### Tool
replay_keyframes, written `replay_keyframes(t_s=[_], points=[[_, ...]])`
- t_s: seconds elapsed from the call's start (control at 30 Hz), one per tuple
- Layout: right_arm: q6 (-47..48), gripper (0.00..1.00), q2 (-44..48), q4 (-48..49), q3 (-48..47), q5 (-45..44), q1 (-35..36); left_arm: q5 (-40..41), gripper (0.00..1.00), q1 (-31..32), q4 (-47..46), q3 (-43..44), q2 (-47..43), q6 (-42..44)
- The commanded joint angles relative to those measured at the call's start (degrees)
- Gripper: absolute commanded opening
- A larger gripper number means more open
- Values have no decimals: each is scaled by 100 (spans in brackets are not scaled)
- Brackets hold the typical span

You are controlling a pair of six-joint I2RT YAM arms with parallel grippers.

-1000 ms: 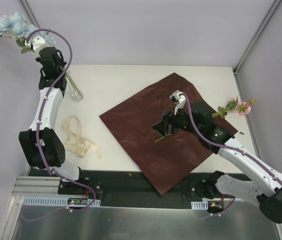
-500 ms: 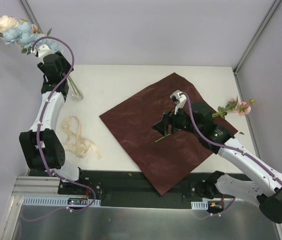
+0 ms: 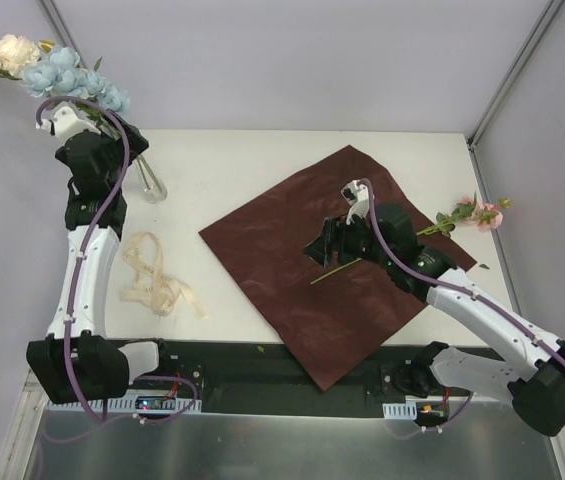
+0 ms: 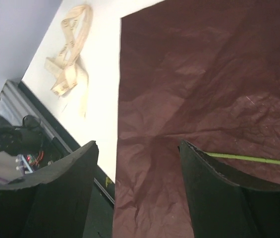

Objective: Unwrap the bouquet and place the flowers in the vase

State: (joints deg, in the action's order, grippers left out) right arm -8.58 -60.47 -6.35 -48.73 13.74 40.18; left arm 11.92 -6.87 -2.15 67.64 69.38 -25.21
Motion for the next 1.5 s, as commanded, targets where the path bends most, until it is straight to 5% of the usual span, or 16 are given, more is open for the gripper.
replay_keyframes(t_s=[0.0, 0.23, 0.53, 0.63, 0.9, 1.03, 1.47], points=[[-574, 69, -167, -330, -277, -643, -168, -655, 99, -51, 408, -92, -459, -449], [-1426, 68, -527, -1386, -638, -1338, -827, -1709, 99, -51, 672, -330, -1137, -625], [-2472, 66, -887, -2185, -619, -1733, -2163, -4864, 97, -16, 699, -708, -1446, -1186], [-2701, 66, -1186, -2537, -787, -1988, -2418, -5453, 96, 474, 699, -778, -1279, -1127], [-3246, 63, -2180, -3163, -1341, -2094, -2744, -4780, 95, 3171, 716, -1401, -1410, -792], [-3483, 59, -2311, -3056, -1253, -2313, -2753, -4462, 94, 3771, 716, -1657, -1480, -652], [-3229, 54, -3760, -2635, -1780, -3026, -3174, -4155, 93, 3904, 1068, -1886, -1805, -370]])
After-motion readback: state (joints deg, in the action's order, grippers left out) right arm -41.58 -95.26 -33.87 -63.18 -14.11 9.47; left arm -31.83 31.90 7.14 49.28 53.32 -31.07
